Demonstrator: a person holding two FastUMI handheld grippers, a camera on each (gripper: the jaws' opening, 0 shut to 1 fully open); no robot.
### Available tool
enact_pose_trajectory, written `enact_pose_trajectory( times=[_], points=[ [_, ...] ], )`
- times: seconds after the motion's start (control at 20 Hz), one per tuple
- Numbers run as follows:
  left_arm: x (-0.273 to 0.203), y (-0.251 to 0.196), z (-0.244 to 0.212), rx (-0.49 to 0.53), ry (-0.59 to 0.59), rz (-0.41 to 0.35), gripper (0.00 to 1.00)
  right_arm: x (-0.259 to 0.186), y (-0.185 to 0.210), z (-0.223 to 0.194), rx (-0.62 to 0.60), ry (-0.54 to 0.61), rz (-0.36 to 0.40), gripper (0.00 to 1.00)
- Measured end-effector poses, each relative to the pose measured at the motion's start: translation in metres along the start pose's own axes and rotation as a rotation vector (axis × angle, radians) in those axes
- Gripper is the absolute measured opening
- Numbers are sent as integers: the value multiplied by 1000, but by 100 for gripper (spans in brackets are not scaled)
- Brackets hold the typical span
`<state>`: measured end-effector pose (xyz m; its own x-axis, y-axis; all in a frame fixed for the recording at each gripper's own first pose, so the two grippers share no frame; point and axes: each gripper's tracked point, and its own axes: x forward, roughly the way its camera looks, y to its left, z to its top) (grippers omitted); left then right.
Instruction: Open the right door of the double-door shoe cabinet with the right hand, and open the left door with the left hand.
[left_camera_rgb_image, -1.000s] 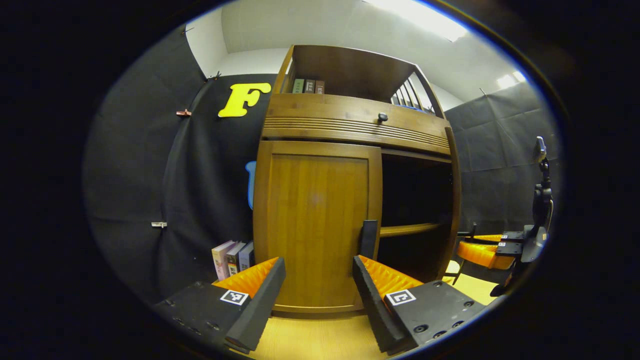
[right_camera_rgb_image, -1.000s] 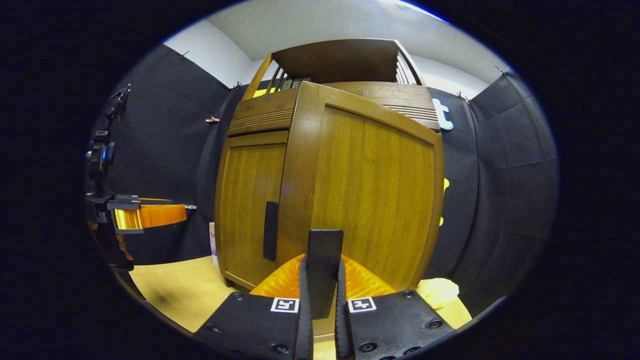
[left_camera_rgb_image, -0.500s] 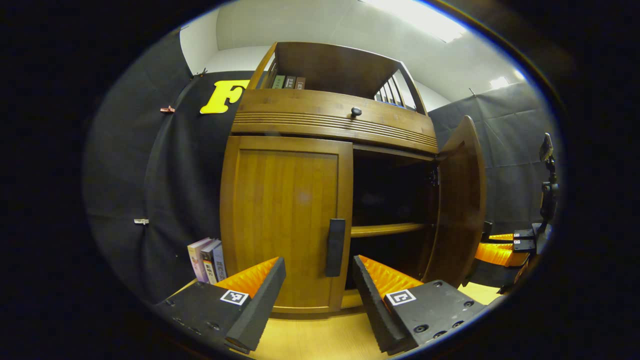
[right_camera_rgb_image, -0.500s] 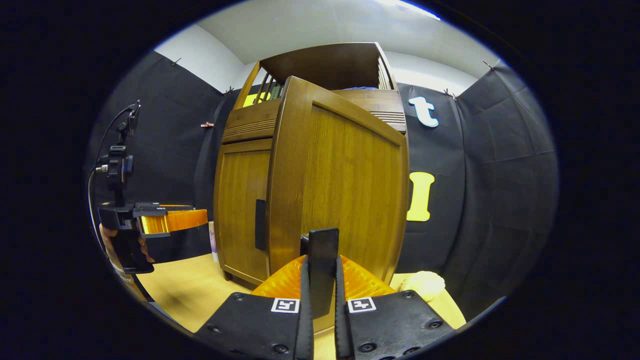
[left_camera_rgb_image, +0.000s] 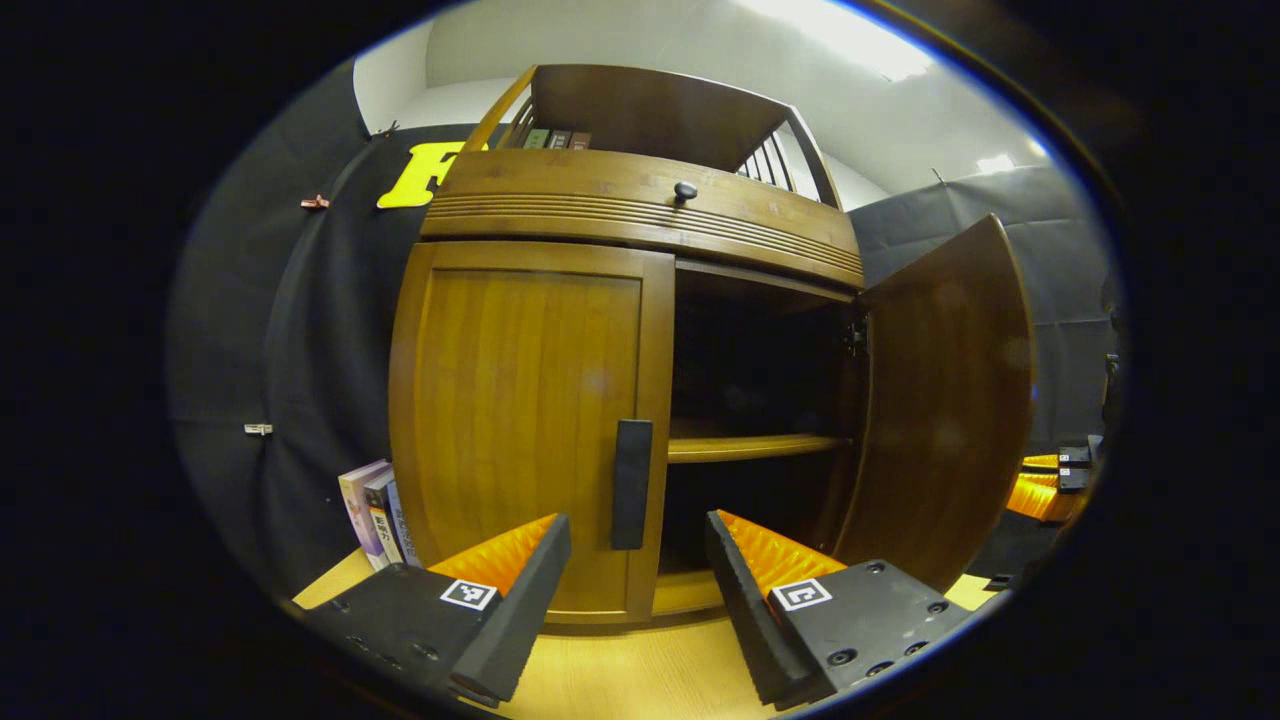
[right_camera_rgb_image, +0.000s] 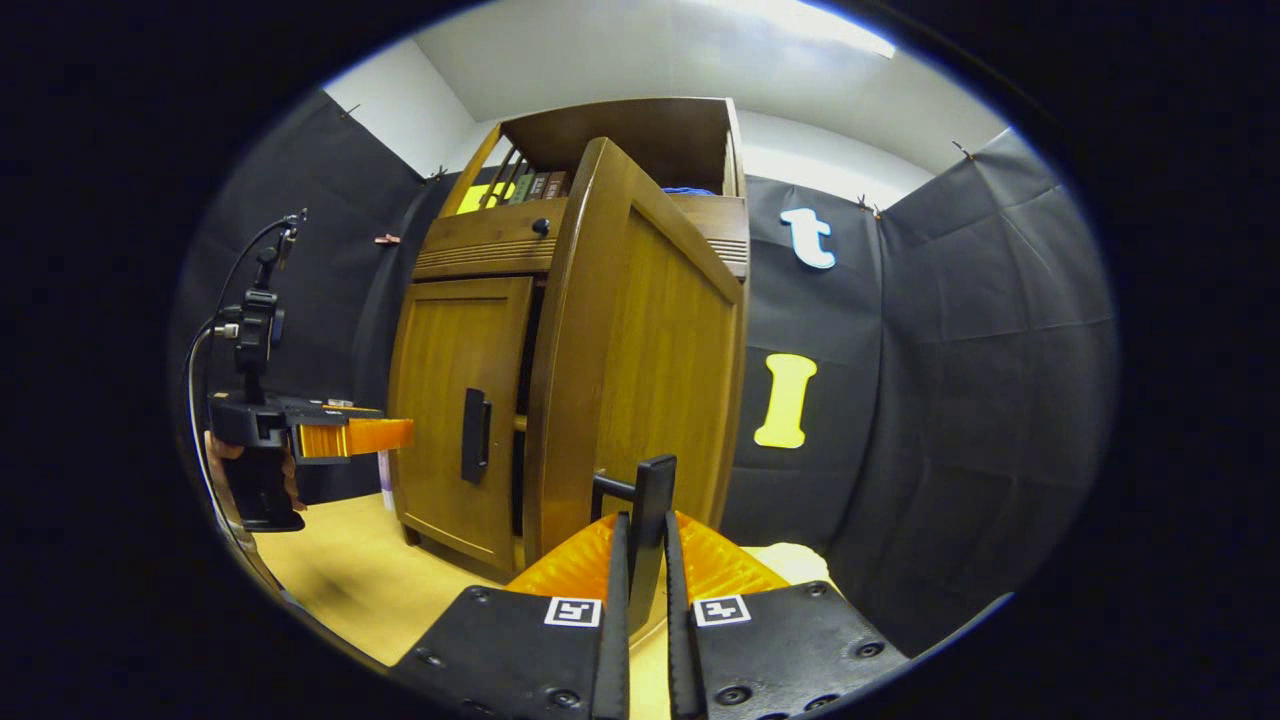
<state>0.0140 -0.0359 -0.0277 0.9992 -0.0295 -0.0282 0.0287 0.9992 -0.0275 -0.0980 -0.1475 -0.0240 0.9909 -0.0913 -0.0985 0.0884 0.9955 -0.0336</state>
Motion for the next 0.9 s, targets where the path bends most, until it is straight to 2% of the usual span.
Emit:
enact_pose_trajectory(
  times=[0.05,0.1,0.15,0.25,0.3,0.35,0.4,0.65,0.7,0.8,0.9],
  points=[
    [2,-2,-3,-6,4,-5,81,-1,-8,-1,-4,0,-19,19],
    [5,-4,-4,-10,8,-8,81,-2,-17,-3,-8,3,-41,14],
    [8,-5,-6,-14,11,-9,81,-4,-27,-4,-10,6,-62,19],
    [13,-9,-8,-12,19,-10,85,-5,-45,-5,-6,10,-92,19],
    [16,-10,-8,-9,22,-10,81,-7,-53,-6,0,14,-103,7],
    [18,-12,-9,-6,23,-10,85,-9,-59,-6,14,15,-104,10],
    [20,-14,-8,-3,22,-10,81,-11,-65,-7,30,18,-105,13],
    [30,-23,-9,-2,15,-16,81,-19,-95,-14,92,20,-117,13],
    [32,-24,-9,-3,15,-19,85,-23,-99,-14,96,18,-127,13],
    [36,-28,-9,-4,15,-20,85,-25,-112,-9,71,3,-170,13],
    [40,-29,-10,0,15,-23,80,-36,-112,-3,65,-19,-171,13]
  ],
)
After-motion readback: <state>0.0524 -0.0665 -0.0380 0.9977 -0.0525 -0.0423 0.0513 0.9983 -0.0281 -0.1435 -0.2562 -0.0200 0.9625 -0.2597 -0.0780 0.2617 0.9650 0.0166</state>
